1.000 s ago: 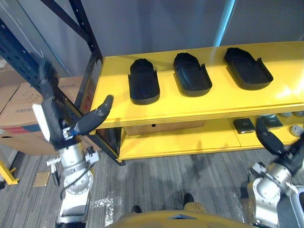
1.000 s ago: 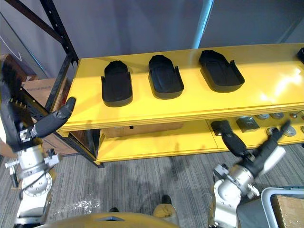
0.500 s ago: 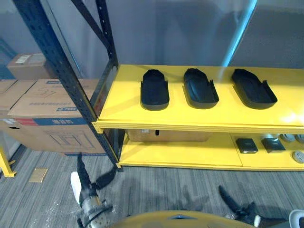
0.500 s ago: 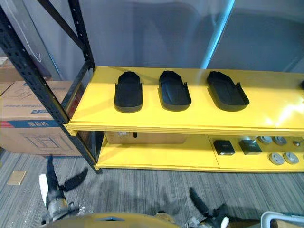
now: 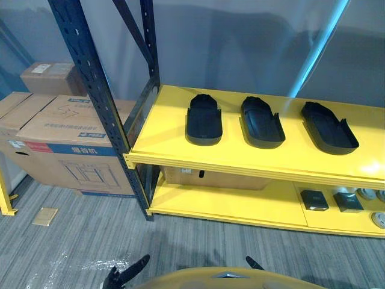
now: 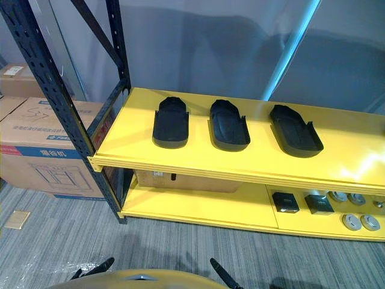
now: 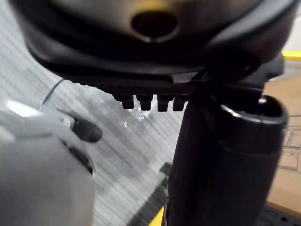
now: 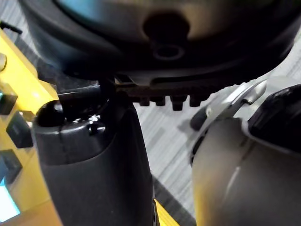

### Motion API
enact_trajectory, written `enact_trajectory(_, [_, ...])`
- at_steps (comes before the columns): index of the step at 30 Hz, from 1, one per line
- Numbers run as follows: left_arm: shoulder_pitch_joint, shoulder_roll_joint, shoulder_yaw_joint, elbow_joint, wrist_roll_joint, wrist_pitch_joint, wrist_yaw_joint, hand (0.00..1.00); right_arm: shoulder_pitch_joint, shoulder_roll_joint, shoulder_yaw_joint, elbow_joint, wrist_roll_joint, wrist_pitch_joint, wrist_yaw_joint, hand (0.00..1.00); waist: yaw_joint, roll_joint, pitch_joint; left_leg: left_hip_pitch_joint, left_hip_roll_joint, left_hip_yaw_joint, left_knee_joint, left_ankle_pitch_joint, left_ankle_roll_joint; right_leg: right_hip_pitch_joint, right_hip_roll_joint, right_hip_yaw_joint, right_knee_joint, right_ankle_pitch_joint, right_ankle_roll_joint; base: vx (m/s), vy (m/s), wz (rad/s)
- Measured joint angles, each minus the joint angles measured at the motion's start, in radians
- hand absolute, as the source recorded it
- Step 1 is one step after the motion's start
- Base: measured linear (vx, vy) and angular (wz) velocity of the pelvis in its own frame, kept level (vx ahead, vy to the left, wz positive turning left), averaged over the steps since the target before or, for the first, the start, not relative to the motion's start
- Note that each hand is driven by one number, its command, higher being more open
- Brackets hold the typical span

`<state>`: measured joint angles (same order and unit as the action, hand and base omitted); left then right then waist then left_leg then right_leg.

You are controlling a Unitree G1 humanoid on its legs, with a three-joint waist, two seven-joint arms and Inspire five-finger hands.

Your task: Walk over and take three plastic housings, then place them on the shelf

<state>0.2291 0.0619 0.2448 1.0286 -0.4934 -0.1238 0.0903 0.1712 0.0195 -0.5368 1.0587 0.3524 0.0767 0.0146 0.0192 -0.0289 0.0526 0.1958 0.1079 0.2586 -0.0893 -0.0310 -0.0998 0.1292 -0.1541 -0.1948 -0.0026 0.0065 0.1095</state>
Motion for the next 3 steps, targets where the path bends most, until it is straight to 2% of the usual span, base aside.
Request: enact_trajectory(3, [-0.041,-0.008,-0.044,-0.008,-0.081,-0.012,-0.031,1.00,-0.025,-0.006,0.077,-0.003,-0.035,-0.091,-0.001,1.00,-0.001,0.005,0.002,0.006,0.000,-0.003,0.000,0.000,0.000,0.000,0.001,0.002,-0.001,0.000,0.000,-0.02,-0.001,-0.02])
